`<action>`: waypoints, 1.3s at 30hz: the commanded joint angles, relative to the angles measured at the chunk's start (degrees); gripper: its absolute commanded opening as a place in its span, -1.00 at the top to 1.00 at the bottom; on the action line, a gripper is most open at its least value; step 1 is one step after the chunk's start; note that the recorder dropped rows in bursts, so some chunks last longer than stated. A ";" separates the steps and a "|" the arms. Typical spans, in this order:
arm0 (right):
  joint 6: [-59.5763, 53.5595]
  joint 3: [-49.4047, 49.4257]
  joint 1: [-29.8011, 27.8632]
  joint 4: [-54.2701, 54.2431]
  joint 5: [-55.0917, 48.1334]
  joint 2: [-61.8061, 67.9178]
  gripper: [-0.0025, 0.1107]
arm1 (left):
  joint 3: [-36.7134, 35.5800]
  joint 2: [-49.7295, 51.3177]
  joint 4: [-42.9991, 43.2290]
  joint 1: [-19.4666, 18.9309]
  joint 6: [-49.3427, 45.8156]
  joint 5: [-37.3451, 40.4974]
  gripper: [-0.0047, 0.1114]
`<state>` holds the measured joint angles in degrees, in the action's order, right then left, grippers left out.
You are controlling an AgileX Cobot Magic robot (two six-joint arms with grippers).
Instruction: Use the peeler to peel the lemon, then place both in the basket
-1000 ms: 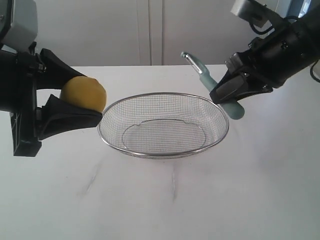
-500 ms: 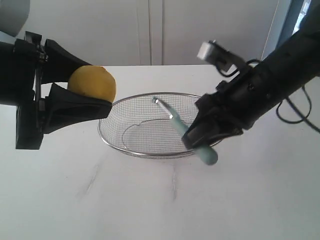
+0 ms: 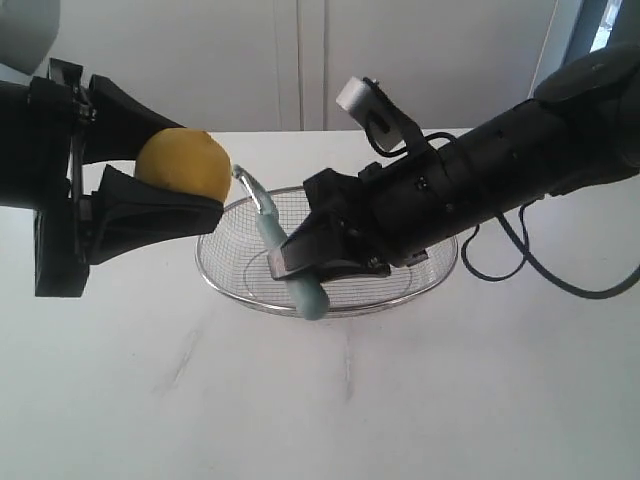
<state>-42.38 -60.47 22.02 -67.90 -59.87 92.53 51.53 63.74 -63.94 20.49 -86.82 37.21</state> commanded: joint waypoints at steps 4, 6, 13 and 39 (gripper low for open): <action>-2.92 3.85 0.21 -4.73 2.16 -0.06 0.96 | -0.08 3.85 -1.91 0.27 -0.55 -1.76 0.91; -3.62 5.83 0.99 -5.75 2.69 -0.06 0.96 | -0.08 4.99 -2.65 0.27 -0.55 -1.76 0.91; -7.88 7.15 3.63 -11.95 2.76 -0.06 0.96 | -0.08 7.62 -2.69 0.27 -2.07 -1.65 0.91; -8.38 8.01 3.75 -12.17 2.41 -0.06 0.96 | -0.08 9.50 -2.59 0.27 -2.07 -3.07 0.91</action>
<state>-50.02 -52.78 25.61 -79.26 -57.11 92.53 51.53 73.45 -64.64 20.49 -88.80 33.33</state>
